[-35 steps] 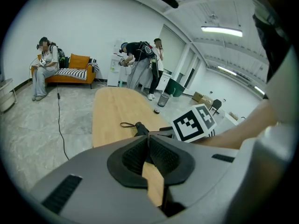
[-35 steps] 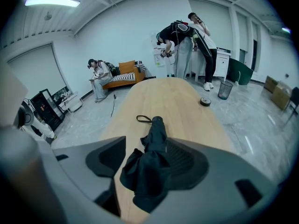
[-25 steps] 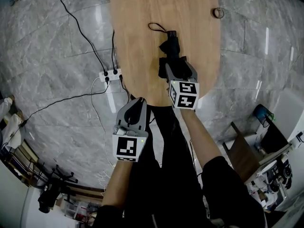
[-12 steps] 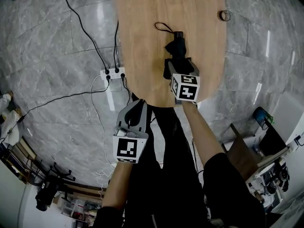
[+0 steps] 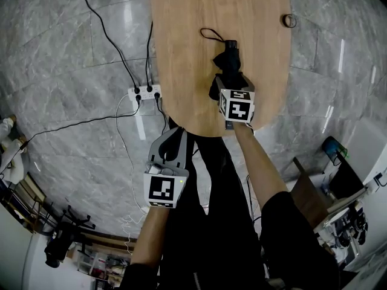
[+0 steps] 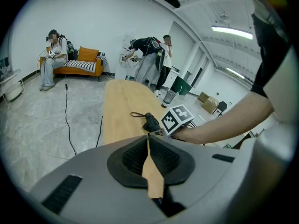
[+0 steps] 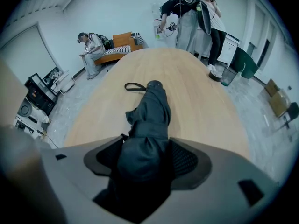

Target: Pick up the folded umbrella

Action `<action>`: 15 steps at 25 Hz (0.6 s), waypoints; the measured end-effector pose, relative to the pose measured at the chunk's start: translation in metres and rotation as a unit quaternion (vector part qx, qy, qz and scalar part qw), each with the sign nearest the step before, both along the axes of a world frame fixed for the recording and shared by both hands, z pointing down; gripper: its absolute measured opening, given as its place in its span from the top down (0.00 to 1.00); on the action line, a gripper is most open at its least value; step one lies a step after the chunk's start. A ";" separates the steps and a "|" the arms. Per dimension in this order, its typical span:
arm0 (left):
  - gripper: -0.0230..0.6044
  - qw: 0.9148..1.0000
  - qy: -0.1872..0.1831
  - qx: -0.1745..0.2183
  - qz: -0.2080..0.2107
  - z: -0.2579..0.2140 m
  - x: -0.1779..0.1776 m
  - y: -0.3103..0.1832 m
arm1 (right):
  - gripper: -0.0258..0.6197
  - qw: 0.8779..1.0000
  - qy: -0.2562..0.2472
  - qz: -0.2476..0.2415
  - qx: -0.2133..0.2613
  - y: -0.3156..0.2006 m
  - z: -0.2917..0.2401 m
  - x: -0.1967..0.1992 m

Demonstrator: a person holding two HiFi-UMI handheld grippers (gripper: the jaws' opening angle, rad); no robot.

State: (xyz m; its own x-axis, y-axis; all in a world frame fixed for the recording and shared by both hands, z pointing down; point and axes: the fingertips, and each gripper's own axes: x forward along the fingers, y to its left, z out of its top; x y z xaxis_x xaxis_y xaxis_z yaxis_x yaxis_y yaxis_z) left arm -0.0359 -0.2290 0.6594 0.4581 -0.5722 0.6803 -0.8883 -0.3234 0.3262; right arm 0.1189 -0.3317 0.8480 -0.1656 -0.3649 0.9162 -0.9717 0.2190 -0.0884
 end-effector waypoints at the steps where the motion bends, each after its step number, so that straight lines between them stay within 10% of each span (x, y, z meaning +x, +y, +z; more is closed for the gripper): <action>1: 0.93 1.000 0.000 -0.001 -0.001 0.000 0.000 0.000 | 0.50 1.000 0.001 -0.002 -0.001 0.000 0.001 0.000; 15: 0.93 1.000 0.006 -0.013 -0.004 0.003 0.002 0.013 | 0.50 1.000 0.015 -0.014 0.002 -0.001 0.009 0.001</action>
